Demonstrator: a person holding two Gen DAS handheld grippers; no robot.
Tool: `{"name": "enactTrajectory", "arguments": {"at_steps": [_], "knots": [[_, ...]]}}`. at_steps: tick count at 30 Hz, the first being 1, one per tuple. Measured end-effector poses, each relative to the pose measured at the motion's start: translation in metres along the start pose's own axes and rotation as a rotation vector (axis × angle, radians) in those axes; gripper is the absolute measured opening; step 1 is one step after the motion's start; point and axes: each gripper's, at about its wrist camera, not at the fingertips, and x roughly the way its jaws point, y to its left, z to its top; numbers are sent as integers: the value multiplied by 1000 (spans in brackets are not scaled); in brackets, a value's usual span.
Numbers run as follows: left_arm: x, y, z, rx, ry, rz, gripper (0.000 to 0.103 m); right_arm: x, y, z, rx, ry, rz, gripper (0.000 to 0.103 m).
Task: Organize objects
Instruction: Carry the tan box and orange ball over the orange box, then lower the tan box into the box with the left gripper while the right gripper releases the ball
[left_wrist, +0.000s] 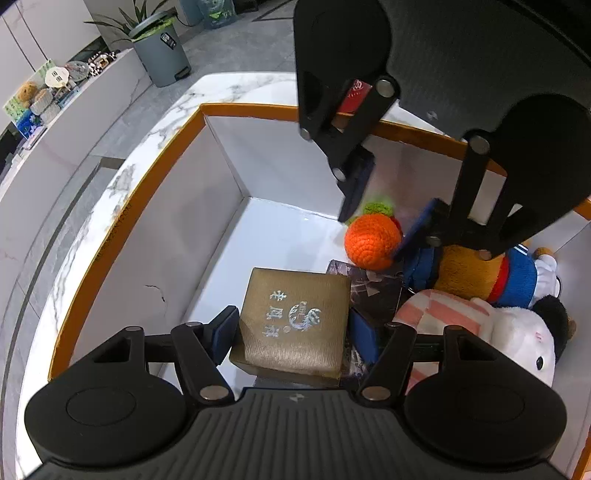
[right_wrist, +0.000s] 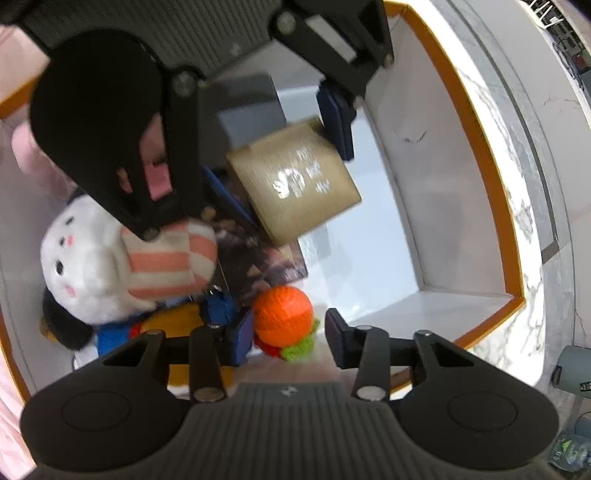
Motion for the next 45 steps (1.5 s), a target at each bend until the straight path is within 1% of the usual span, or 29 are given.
{"name": "enactTrajectory", "arguments": {"at_steps": [2, 6, 9, 10, 11, 12, 14, 15, 19, 21, 26, 31, 33, 35, 37, 38, 39, 40, 41, 42, 45], "knots": [[1, 2, 0, 2, 26, -11, 77, -3, 4, -1, 6, -31, -9, 25], [2, 6, -6, 0, 74, -37, 77, -8, 7, -1, 27, -77, -28, 24], [1, 6, -12, -6, 79, -37, 77, -12, 10, -4, 24, -102, -38, 24], [1, 6, -14, -9, 77, -33, 74, -13, 10, -5, 26, -105, -40, 24], [-1, 6, -16, -13, 71, -31, 73, -13, 11, -6, 25, -106, -44, 24], [-3, 7, -17, -20, 63, -38, 70, -14, 12, -7, 24, -108, -51, 24], [-9, 8, -18, -30, 49, -41, 70, -16, 14, -10, 26, -114, -72, 24], [-12, 8, -17, -26, 37, -29, 70, -17, 14, -11, 29, -122, -81, 24], [-20, 13, 2, -34, -21, 9, 68, -26, 11, -15, 45, -149, -123, 24], [-17, 15, 14, -17, -30, 26, 67, -28, 9, -16, 45, -160, -135, 24], [0, 14, 34, 24, -58, 7, 67, -35, 11, -19, 38, -146, -163, 24], [9, 14, 38, 61, -128, -20, 67, -39, 17, -24, 26, -126, -177, 25], [18, 16, 41, 58, -130, -35, 67, -41, 19, -25, 34, -134, -177, 25], [20, 15, 42, 62, -144, -32, 67, -42, 23, -24, 20, -129, -187, 26], [24, 15, 44, 76, -130, -33, 68, -40, 27, -23, -9, -112, -208, 26], [24, 14, 43, 81, -128, -36, 68, -40, 29, -23, -19, -110, -214, 26], [25, 16, 44, 87, -134, -34, 72, -40, 31, -22, -24, -108, -218, 27], [22, 16, 43, 90, -136, -23, 78, -40, 33, -22, -29, -107, -224, 27], [20, 16, 42, 90, -135, -12, 80, -40, 35, -21, -34, -107, -230, 30], [19, 16, 41, 88, -130, 0, 83, -41, 37, -21, -41, -114, -236, 36], [8, 18, 33, 89, -117, 32, 84, -48, 43, -21, -54, -136, -253, 43]]}}
